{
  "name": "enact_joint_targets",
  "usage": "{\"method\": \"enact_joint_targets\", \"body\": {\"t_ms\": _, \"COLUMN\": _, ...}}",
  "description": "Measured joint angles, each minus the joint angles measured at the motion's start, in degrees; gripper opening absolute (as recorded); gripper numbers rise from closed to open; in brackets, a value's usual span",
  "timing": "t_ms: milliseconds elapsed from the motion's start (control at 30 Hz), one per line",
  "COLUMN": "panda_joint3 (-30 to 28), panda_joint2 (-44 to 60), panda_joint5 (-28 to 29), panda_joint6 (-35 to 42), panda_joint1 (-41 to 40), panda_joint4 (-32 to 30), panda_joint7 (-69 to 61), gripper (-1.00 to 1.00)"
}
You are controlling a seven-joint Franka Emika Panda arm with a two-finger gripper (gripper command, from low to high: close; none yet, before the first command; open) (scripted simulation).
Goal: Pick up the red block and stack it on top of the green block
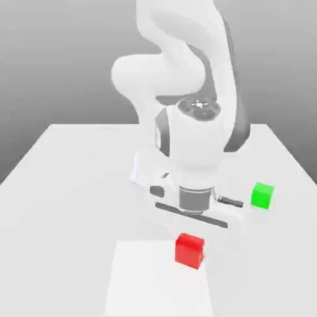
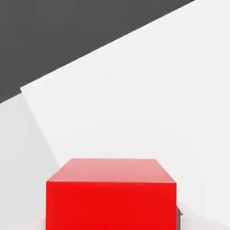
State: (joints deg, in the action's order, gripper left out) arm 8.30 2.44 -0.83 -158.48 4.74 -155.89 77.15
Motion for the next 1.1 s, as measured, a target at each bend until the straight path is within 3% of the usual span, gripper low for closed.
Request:
{"method": "enact_joint_targets", "body": {"t_ms": 233, "panda_joint3": 3.8, "panda_joint2": -5.4, "panda_joint5": -7.7, "panda_joint6": 2.2, "panda_joint1": 10.1, "panda_joint4": -2.7, "panda_joint7": -18.2, "gripper": -1.0}}
{"method": "enact_joint_targets", "body": {"t_ms": 533, "panda_joint3": 7.5, "panda_joint2": -11.7, "panda_joint5": -13.3, "panda_joint6": 4.4, "panda_joint1": 22.2, "panda_joint4": -6.4, "panda_joint7": -39.0, "gripper": -1.0}}
{"method": "enact_joint_targets", "body": {"t_ms": 867, "panda_joint3": 11.7, "panda_joint2": -17.5, "panda_joint5": -14.9, "panda_joint6": 5.9, "panda_joint1": 35.8, "panda_joint4": -10.8, "panda_joint7": -59.0, "gripper": -1.0}}
{"method": "enact_joint_targets", "body": {"t_ms": 1100, "panda_joint3": 14.7, "panda_joint2": -18.9, "panda_joint5": -12.6, "panda_joint6": 5.2, "panda_joint1": 42.3, "panda_joint4": -13.5, "panda_joint7": -68.9, "gripper": -1.0}}
